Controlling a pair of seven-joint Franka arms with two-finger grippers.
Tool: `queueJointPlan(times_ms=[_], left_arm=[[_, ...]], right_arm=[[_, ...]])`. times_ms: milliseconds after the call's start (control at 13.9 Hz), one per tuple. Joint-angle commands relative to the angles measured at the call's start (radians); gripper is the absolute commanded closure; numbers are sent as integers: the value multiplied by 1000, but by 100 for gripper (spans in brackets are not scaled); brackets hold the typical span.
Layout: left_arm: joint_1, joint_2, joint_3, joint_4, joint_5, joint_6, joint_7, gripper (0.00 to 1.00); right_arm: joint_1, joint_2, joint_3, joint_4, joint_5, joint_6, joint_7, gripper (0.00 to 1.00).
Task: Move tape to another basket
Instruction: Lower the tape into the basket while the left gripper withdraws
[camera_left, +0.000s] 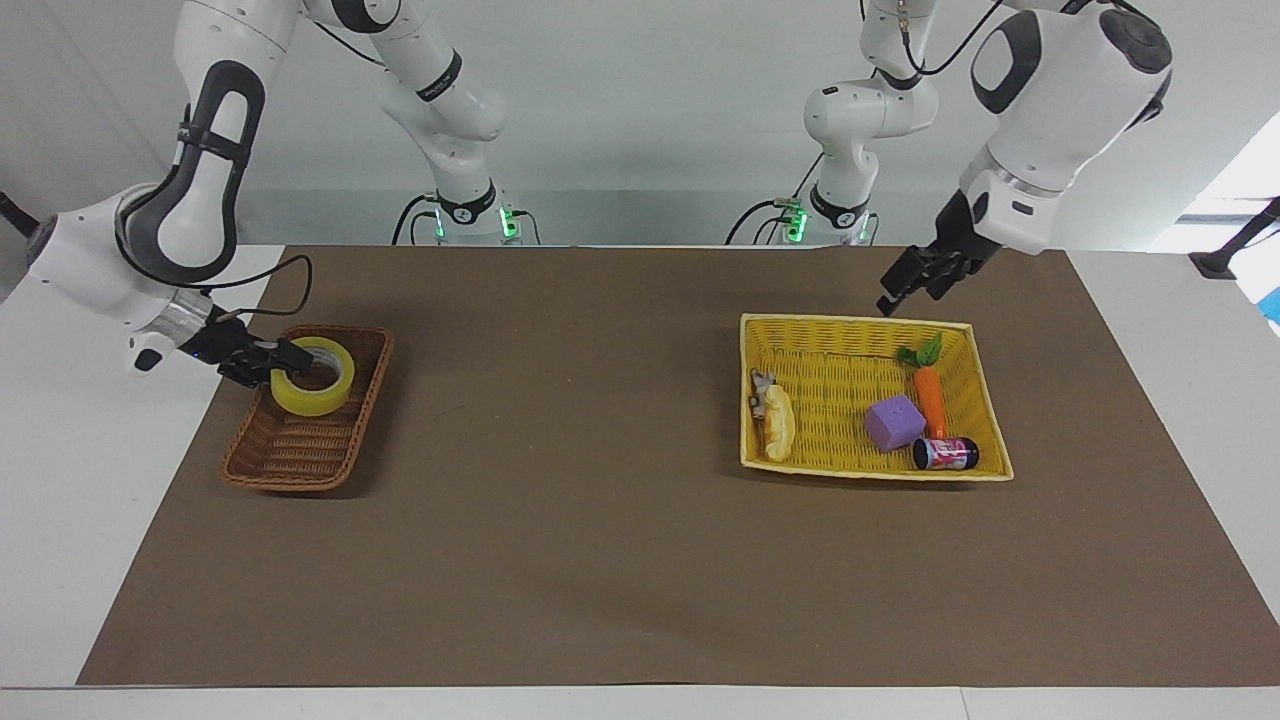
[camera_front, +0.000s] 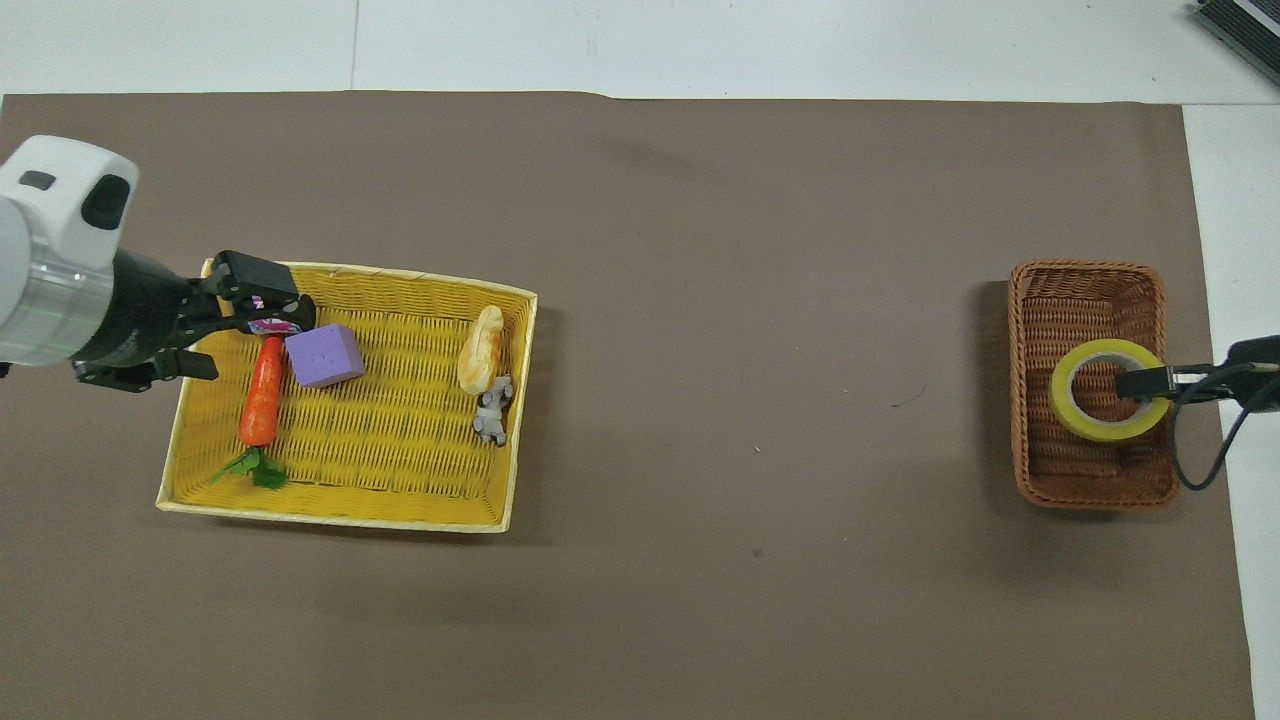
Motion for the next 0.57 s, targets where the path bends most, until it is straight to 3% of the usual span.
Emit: queueJointPlan(times_ms=[0,430,502], left_arm=[[59,-5,-11,9,17,-34,-13,0],[90,-3,-11,11,18,-31,-11,0],[88,-5,-11,9,18,-35,-11,0]], right_arm=[[-5,13,10,0,-15,31,-23,100],[7,24,10,-6,-26,53,-20,100],[13,24,10,-8,-27,63,-17,86]])
